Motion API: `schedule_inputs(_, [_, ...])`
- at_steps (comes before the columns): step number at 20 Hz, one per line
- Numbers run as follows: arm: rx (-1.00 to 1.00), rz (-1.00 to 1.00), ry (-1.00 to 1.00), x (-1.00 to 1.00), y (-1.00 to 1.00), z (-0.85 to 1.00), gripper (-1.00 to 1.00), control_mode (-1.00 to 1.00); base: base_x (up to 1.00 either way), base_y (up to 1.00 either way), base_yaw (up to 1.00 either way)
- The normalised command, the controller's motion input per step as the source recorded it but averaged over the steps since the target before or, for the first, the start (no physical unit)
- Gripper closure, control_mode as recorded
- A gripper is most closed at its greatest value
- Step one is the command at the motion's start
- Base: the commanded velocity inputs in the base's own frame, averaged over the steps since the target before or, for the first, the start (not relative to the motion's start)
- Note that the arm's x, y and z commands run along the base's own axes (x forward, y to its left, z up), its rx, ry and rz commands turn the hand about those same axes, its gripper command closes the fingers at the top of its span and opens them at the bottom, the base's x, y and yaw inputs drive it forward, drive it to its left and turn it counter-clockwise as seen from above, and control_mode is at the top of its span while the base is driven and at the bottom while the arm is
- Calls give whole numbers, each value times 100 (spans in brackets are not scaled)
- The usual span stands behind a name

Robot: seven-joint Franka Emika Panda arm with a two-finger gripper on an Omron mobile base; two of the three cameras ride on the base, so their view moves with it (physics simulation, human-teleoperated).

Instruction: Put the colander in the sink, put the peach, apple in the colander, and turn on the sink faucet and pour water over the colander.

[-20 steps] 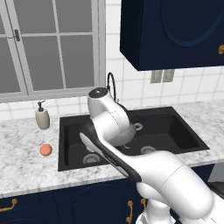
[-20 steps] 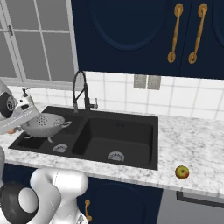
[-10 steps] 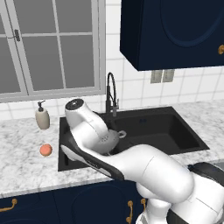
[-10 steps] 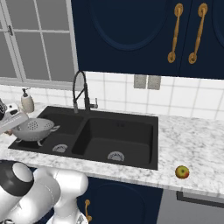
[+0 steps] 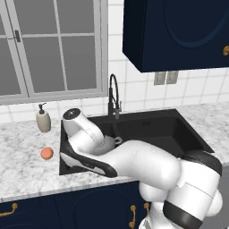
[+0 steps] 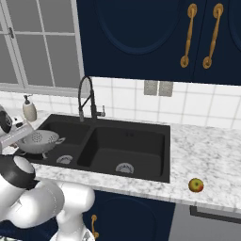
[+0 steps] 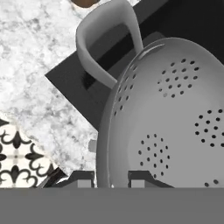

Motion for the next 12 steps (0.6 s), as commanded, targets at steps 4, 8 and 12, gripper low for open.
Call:
schedule_inputs(4, [-1, -2, 0, 58, 3, -24, 100, -100, 0, 0, 0])
schedule_inputs(8, [-2, -8, 0, 56, 0, -21, 100, -100, 0, 0, 0])
schedule_inputs(12, [-6, -13, 0, 50, 0, -36, 100, -100, 0, 0, 0])
